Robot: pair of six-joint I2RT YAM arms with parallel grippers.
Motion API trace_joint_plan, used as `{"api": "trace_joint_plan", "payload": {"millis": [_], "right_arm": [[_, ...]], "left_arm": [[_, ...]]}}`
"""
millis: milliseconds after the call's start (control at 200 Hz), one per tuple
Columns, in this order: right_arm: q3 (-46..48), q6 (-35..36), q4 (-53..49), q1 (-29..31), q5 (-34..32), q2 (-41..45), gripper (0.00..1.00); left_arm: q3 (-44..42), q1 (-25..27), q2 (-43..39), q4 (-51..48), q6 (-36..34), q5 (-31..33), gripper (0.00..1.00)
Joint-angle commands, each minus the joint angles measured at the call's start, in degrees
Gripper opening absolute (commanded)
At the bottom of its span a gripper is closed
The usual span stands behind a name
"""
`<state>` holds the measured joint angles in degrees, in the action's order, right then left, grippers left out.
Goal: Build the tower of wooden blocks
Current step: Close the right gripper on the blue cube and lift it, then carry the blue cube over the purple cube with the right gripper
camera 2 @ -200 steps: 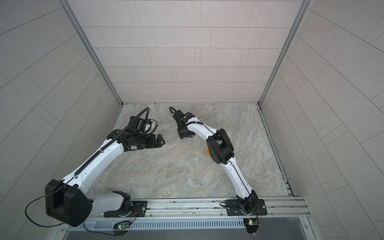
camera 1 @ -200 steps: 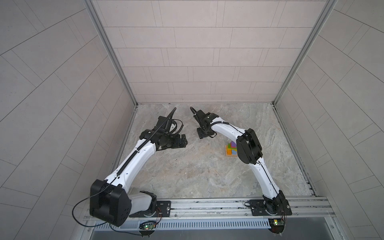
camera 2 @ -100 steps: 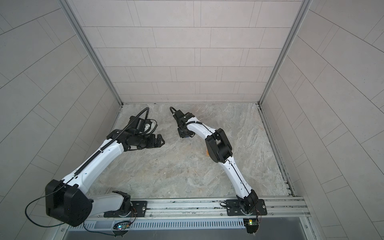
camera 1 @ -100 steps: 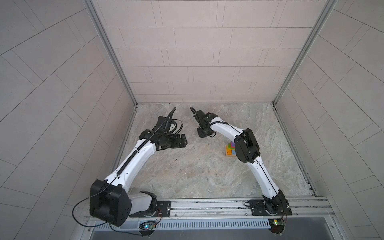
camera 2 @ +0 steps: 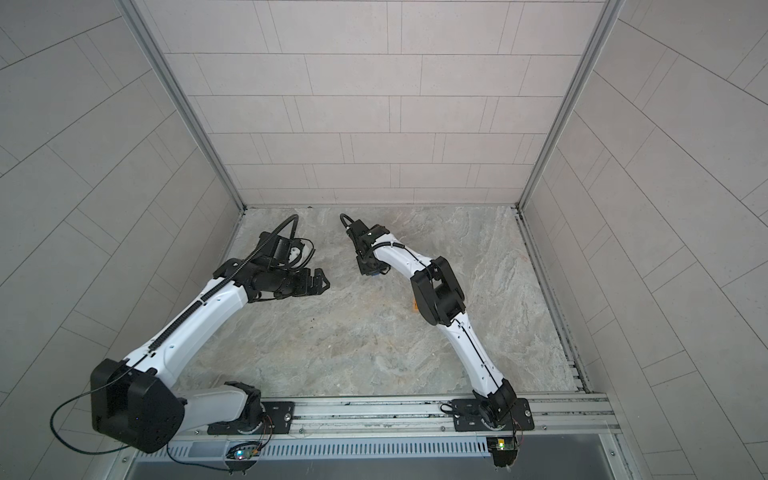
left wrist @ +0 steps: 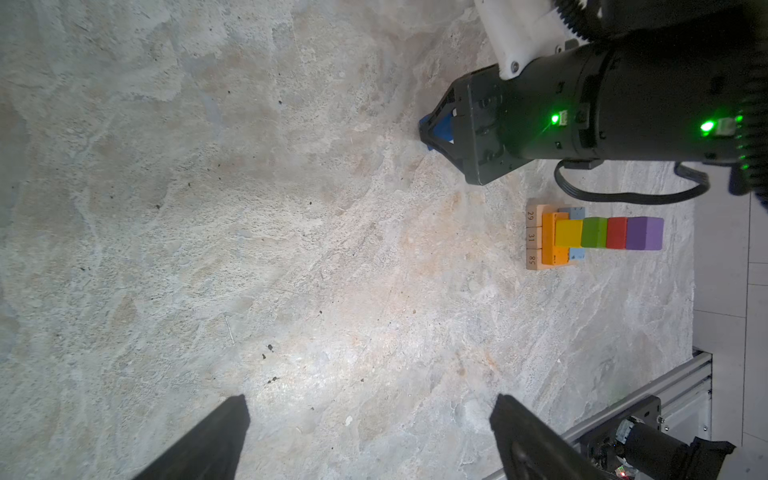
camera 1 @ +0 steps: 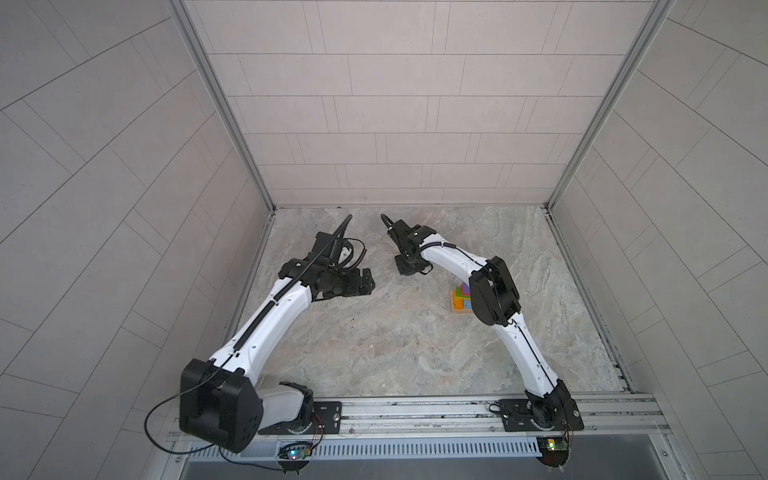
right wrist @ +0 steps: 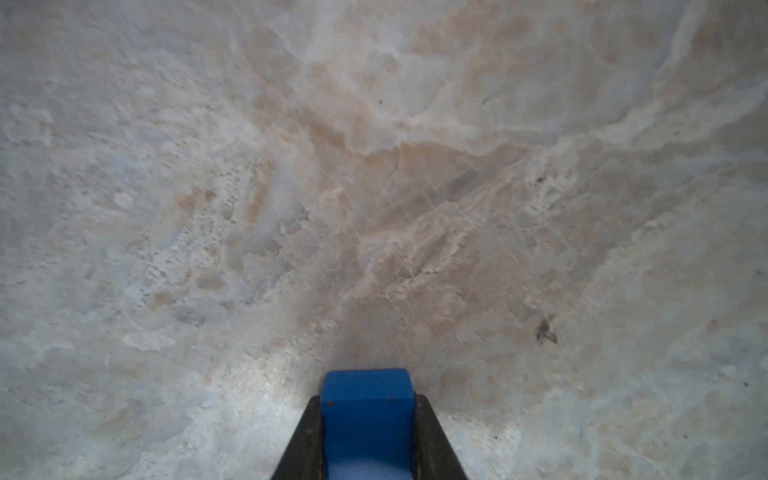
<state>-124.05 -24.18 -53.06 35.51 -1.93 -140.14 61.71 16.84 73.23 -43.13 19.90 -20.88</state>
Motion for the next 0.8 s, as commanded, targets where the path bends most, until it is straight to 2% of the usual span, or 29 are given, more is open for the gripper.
{"api": "trace_joint_plan", "payload": {"millis": [0, 340, 590, 791], "right_arm": [[-0.41, -2.13, -3.88, 0.36, -1.70, 6.80, 0.02], [6.42, -8.41, -8.63, 0.57, -4.70, 20.04, 0.00], [18.96, -10.87, -8.13, 0.45, -8.06, 33.63, 0.00], [26.93, -12.17, -8.98, -0.24, -8.54, 40.22, 0.00]], "left_arm": [[-0.63, -0.33, -0.62, 0.39, -0.04, -0.30, 0.98], [-0.60, -0.38, -0.64, 0.57, 0.05, -0.80, 0.98], [-0.67, -0.49, 0.27, 0.94, 0.23, -2.32, 0.98], [-0.69, -0.49, -0.46, 0.87, 0.24, -1.89, 0.98]]}}
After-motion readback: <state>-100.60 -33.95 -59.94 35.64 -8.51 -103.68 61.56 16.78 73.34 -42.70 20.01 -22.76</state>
